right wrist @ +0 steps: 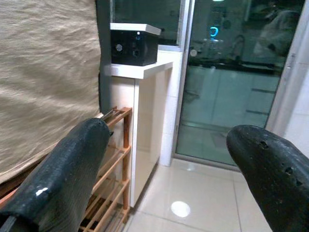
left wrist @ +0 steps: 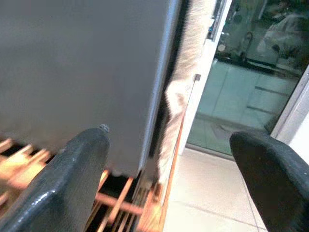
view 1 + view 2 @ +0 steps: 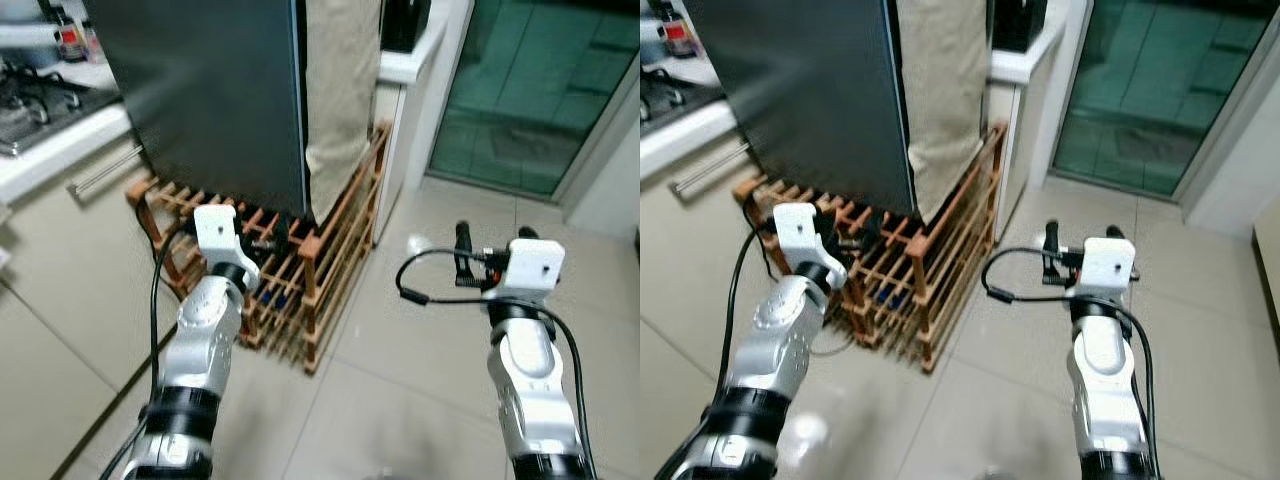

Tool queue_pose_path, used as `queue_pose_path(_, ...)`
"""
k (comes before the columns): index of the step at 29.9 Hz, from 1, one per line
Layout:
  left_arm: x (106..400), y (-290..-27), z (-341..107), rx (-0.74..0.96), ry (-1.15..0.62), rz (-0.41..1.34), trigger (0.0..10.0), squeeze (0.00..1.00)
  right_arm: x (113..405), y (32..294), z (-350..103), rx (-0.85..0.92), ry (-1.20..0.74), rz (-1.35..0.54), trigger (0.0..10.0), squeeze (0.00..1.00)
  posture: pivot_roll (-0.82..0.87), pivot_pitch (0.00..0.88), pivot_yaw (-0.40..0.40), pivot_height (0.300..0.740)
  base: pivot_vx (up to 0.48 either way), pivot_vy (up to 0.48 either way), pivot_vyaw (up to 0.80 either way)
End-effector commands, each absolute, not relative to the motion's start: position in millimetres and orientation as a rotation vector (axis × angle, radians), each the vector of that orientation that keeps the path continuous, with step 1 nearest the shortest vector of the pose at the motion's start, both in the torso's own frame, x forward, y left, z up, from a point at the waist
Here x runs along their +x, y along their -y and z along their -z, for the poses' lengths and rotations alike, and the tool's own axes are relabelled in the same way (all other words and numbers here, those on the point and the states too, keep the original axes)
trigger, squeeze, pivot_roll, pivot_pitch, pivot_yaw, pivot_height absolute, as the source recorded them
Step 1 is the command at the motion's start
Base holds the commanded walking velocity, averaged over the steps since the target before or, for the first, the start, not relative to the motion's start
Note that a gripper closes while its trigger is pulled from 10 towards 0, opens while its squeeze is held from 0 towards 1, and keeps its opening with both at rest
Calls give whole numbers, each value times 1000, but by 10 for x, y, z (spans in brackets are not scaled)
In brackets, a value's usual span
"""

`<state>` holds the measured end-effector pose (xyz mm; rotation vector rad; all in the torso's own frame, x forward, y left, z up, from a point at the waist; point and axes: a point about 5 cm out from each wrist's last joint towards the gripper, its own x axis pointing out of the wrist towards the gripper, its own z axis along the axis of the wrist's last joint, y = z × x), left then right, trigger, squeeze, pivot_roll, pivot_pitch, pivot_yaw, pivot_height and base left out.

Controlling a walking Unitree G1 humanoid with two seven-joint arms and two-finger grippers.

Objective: Restocking fridge

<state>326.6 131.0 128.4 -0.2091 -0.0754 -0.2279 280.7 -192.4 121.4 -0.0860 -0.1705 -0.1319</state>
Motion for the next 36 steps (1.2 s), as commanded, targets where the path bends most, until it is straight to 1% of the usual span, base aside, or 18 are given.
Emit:
queue_pose_path(1, 3289, -1212, -1409, -200, 120, 269, 10000, 0, 2828, 1951, -1242, -96, 177, 131, 10000, 157, -167, 0, 29, 735, 360, -315, 0)
queue_pose_path(4, 3295, -1195, -1536, -222, 172, 279, 10000, 0, 2856, 1949, -1262, -112, 181, 112, 10000, 157, -167, 0, 29, 735, 371, -300, 0)
queue_pose_path(11, 3318, -1338, -1790, -261, 257, 154, 10000, 0, 2928, 1941, -1327, -116, 186, 76, 10000, 149, -165, 0, 21, 735, 451, -35, 0)
queue_pose_path(17, 3330, -1316, -1829, -270, 259, 152, 10000, 0, 2966, 1916, -1345, -121, 186, 54, 10000, 153, -160, 0, 14, 735, 460, 0, 0)
queue_pose_path(21, 3377, -1369, -1833, -274, 232, 104, 10000, 0, 2978, 1905, -1350, -125, 185, 43, 10000, 149, -163, 0, 11, 735, 0, 0, 0)
queue_pose_path(26, 3442, -1412, -1899, -260, 231, 88, 10000, 0, 2965, 1898, -1342, -125, 181, 33, 10000, 149, -168, 0, 11, 735, 0, 0, 0)
queue_pose_path(30, 3535, -1299, -1918, -275, 212, 149, 10000, 0, 2955, 1886, -1342, -121, 179, 31, 10000, 149, -171, 0, 9, 735, 0, 0, 0)
queue_pose_path(32, 3603, -1173, -1947, -291, 199, 196, 10000, 0, 2952, 1865, -1365, -121, 185, 26, 10000, 149, -184, 0, 13, 735, 0, 0, 0)
queue_pose_path(36, 3654, -1075, -1982, -309, 182, 247, 10000, 0, 2930, 1870, -1391, -123, 190, 28, 10000, 145, -200, 11, 17, 735, 0, 0, 0)
